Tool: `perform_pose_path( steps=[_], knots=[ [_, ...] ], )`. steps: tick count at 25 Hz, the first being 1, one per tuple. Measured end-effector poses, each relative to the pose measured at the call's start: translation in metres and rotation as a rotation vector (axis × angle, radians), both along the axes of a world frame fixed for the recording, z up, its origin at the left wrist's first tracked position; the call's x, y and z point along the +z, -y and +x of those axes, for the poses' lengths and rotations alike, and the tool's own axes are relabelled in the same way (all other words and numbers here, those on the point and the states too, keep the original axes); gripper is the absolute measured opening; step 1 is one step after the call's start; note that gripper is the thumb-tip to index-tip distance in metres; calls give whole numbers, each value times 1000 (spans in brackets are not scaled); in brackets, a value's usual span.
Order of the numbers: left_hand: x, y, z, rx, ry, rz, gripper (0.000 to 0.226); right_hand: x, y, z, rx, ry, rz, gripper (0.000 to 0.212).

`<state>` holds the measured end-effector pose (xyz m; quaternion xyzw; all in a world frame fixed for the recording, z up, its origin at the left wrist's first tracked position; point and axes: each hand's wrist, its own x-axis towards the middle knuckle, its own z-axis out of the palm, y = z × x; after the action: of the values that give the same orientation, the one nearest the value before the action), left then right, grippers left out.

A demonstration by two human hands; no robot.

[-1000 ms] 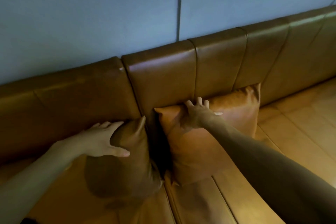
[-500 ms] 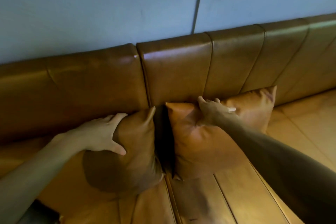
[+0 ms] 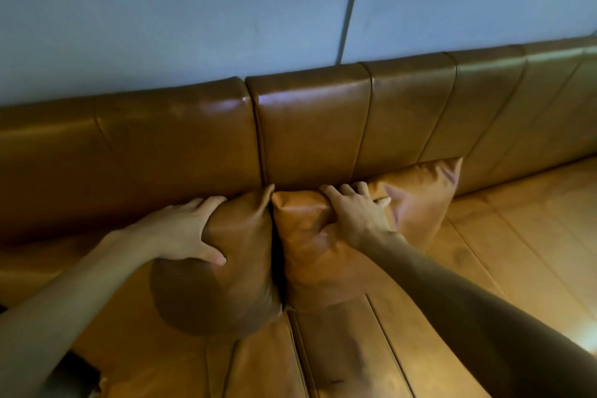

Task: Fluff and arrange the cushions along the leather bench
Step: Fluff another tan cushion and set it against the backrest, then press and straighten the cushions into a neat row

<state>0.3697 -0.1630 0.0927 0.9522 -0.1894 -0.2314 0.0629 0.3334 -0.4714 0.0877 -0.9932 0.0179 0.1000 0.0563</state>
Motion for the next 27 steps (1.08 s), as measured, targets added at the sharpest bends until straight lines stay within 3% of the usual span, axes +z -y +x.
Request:
perform_pose_path(
  steps=[7,13,17,19,21,24,27],
  knots=[
    [13,-9,-15,29,-5,-69,108,9,-12,7,-38,-96,34,109],
    [14,-16,-17,-7,-26,135,104,5,-26,-1,-52,-39,155,82],
    [12,-19,-24,7,6,45,101,7,-26,0,-61,-89,202,84],
    [14,-34,-35,20,26,10,98,21,-36,4,-115,-125,319,83],
    [21,-55,-47,56,62,-2,89,37,-57,7,-141,-5,387,71],
    [39,-114,-73,178,112,18,79,60,-119,2,-7,217,369,48],
    [52,-197,-94,353,196,-3,83,67,-189,-7,273,191,355,41]
  ],
)
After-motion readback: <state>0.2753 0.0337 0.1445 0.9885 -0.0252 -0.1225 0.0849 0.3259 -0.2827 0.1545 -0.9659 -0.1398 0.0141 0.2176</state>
